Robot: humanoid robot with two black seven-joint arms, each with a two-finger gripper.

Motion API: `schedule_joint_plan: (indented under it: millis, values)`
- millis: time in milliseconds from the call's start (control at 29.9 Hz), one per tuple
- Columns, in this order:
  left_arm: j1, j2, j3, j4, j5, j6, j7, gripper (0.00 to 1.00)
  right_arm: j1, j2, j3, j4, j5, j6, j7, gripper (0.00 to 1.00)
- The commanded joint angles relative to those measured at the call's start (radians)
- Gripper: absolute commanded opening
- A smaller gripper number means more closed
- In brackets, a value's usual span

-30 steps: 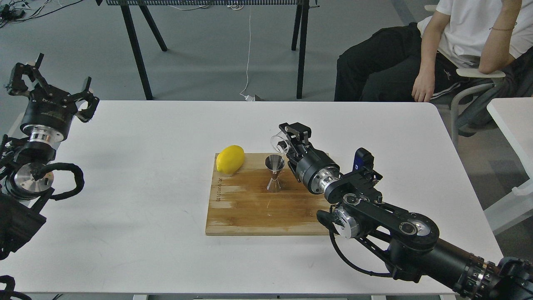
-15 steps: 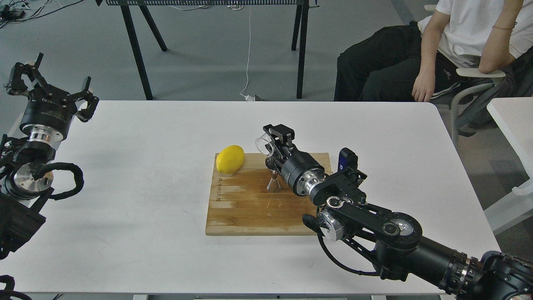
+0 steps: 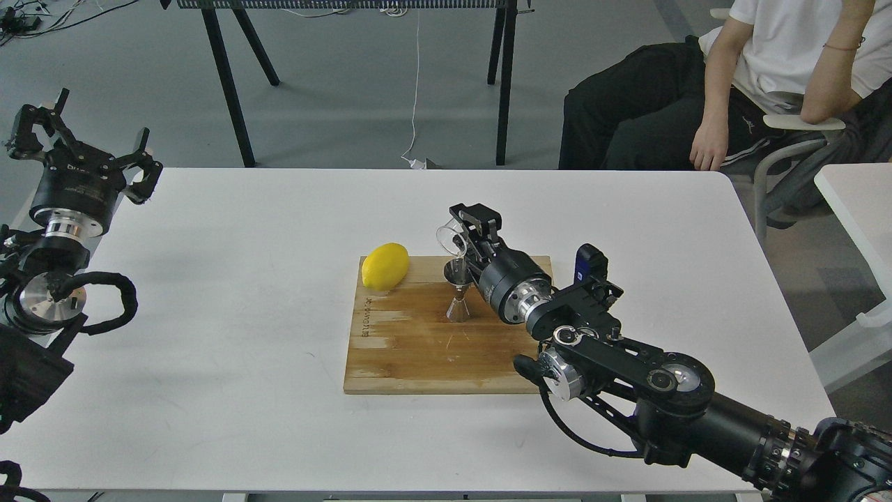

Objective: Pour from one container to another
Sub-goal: 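Tilt the glass cup with the right gripper to pour into the jigger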

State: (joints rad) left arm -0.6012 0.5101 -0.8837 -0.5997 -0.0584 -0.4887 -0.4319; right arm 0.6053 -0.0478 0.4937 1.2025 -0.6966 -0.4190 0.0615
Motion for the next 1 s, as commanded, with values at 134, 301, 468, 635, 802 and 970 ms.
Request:
schedule_joint_plan:
  millis: [134,301,468,635,802,970]
  values:
    - [0.000,-0.001,-0.001,0.000,0.000,0.000,0.001,1.00,0.019,-0.030,-0.006,0.000,-0.003,0.002,0.000,0.31]
    - [0.000,-0.001,-0.001,0.000,0.000,0.000,0.001,1.00,0.024,-0.034,-0.012,0.000,-0.006,0.002,0.001,0.31]
    - [0.000,0.001,-0.001,0.000,0.000,0.000,0.001,1.00,0.024,-0.027,-0.023,-0.004,-0.050,0.000,0.008,0.31]
    - [0.000,-0.001,0.000,0.000,0.000,0.000,0.001,1.00,0.024,-0.032,-0.044,-0.004,-0.057,-0.001,0.020,0.31]
    - [0.000,0.001,-0.001,0.000,0.000,0.000,0.001,1.00,0.024,-0.034,-0.058,-0.004,-0.066,-0.001,0.026,0.31]
    - [0.000,0.001,0.000,0.000,0.000,0.000,-0.001,1.00,0.024,-0.034,-0.070,-0.006,-0.129,-0.017,0.043,0.31]
